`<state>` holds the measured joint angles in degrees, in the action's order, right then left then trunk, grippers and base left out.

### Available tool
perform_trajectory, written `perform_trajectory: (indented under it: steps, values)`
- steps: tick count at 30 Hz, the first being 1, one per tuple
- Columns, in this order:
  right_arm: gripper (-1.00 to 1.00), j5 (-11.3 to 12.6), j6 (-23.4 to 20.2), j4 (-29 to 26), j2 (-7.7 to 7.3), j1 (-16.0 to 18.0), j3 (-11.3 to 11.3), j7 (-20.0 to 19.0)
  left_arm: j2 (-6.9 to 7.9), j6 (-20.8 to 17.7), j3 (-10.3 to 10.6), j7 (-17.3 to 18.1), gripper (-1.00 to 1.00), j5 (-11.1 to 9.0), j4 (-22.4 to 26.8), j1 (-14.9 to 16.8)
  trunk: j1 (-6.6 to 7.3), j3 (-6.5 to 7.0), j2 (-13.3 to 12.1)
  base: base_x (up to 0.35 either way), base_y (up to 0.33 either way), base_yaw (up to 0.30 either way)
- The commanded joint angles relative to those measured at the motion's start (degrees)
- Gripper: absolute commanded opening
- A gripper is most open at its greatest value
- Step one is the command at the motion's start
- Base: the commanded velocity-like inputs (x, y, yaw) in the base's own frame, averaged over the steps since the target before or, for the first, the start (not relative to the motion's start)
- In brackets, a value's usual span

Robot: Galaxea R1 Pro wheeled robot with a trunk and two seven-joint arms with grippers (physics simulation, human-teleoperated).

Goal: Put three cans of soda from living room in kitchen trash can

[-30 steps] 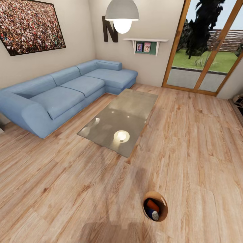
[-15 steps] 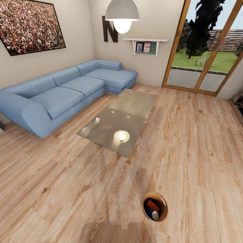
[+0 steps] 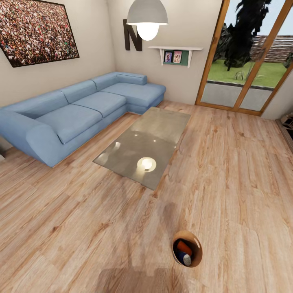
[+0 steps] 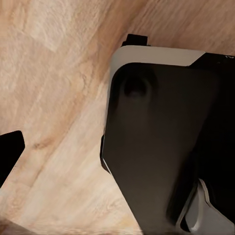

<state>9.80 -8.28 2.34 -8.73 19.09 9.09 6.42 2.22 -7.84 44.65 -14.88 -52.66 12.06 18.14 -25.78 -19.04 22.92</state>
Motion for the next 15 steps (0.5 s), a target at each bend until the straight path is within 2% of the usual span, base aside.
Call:
perform_trajectory:
  steps: [1, 2, 6, 15]
  values:
    - [1.0, 0.0, 0.0, 0.0, 0.54, 0.0, 0.0, 0.0, 0.03, 0.0, 0.0, 0.0, 1.0, 0.0, -0.5, 0.0, 0.0, 0.0, 0.0, 0.0, 0.0, 0.0]
    - [1.0, 0.0, 0.0, 0.0, 1.48, 0.0, 0.0, 0.0, 0.07, -0.2, 0.0, -0.2, 1.0, 0.0, -1.6, -0.1, 0.0, 0.0, 0.0, 0.0, 0.0, 0.0]
    - [1.0, 0.0, 0.0, 0.0, 2.94, 0.0, 0.0, 0.0, 0.1, 0.0, 0.0, -0.3, 1.0, -0.1, -4.3, -0.9, 0.0, 0.0, 0.0, 0.0, 0.0, 0.0]
    - [1.0, 0.0, 0.0, 0.0, 3.71, 0.0, 0.0, 0.0, -0.16, 0.5, -0.1, -0.1, 1.0, -0.1, -6.3, -3.8, 0.0, 0.0, 0.0, 0.0, 0.0, 0.0]
